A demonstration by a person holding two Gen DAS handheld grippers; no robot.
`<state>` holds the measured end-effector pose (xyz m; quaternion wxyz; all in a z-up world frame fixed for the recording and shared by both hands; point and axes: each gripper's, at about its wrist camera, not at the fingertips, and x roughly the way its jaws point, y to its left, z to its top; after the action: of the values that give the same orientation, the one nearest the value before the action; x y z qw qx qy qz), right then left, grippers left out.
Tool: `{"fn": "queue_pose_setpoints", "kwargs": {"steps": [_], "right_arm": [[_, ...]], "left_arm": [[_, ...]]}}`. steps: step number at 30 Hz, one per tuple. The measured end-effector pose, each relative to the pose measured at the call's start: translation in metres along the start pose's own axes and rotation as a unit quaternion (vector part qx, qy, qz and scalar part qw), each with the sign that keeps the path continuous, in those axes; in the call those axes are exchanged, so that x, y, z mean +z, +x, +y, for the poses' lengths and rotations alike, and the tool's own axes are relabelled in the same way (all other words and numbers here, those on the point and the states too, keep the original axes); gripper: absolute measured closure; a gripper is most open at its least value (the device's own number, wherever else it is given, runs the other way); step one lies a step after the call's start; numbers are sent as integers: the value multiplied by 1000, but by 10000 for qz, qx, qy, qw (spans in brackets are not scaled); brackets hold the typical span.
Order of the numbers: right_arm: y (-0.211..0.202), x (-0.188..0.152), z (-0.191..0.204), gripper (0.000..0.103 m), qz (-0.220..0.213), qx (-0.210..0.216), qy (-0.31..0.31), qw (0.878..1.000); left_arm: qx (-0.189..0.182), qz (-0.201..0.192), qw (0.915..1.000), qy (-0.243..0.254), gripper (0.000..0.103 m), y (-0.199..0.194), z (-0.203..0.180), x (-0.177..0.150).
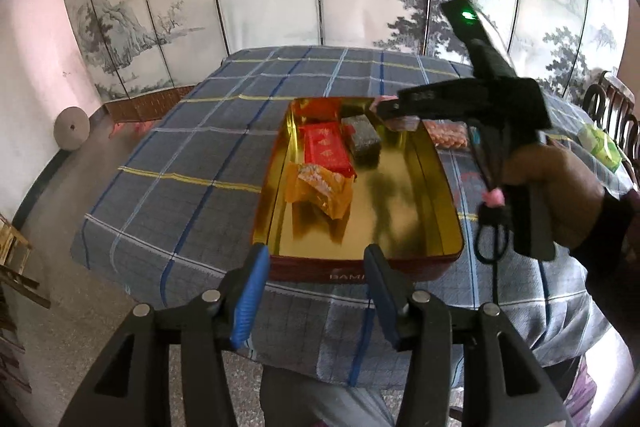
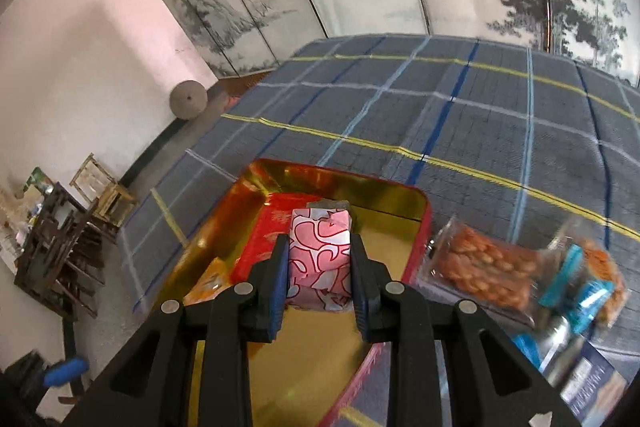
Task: Organize snacks
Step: 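Lower the pink cube into the tray with the right gripper and release, then grasp the peanut bag with the right gripper while the left grasps the blue-wrapped snack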
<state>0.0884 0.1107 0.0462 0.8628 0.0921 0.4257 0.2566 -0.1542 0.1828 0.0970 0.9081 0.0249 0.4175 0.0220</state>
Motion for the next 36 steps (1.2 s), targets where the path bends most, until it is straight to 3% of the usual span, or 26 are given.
{"fn": "queue_pose_setpoints", "kwargs": {"steps": [5,9,12,14,16,22,25,30,33,34,35,36], "right_arm": [[12,7,2,71,-19,-73,2,10000],[-6,9,1,66,-260,-12,-177,9995],[-30,15,-12,66,-288,58,-571,9979],[-48,13,-27,65,72,-19,-1167,9931],[-55,11,-41,64,585,-388,-1667,9835],[-31,21,-40,64,1150,-610,-2509,9592],[-4,21,-35,50,1392,-757,-3004,9405],[27,22,-27,32,1692,-653,-3570,9163],[51,27,-29,33,2016,-573,-3596,9093],[58,28,-32,43,2183,-506,-3506,9093],[66,29,-35,66,2412,-400,-3390,9085],[68,31,-37,67,2436,-241,-3233,9141]], "left_arm": [[-7,66,10000,-6,53,6,1,-1],[-15,115,9999,-20,53,6,0,0],[-26,36,10000,-1,53,3,0,1],[-86,-5,10000,-11,49,2,-3,2],[-131,-8,9999,8,49,4,-8,4],[-276,116,9994,178,49,14,-27,11],[-177,122,9995,249,49,17,-30,13],[-204,273,9993,121,49,29,-26,20],[-228,353,9991,114,49,36,-28,23],[-222,373,9990,129,49,38,-30,24],[-223,394,9989,146,49,40,-31,25],[-215,413,9988,169,49,41,-33,26]]}}
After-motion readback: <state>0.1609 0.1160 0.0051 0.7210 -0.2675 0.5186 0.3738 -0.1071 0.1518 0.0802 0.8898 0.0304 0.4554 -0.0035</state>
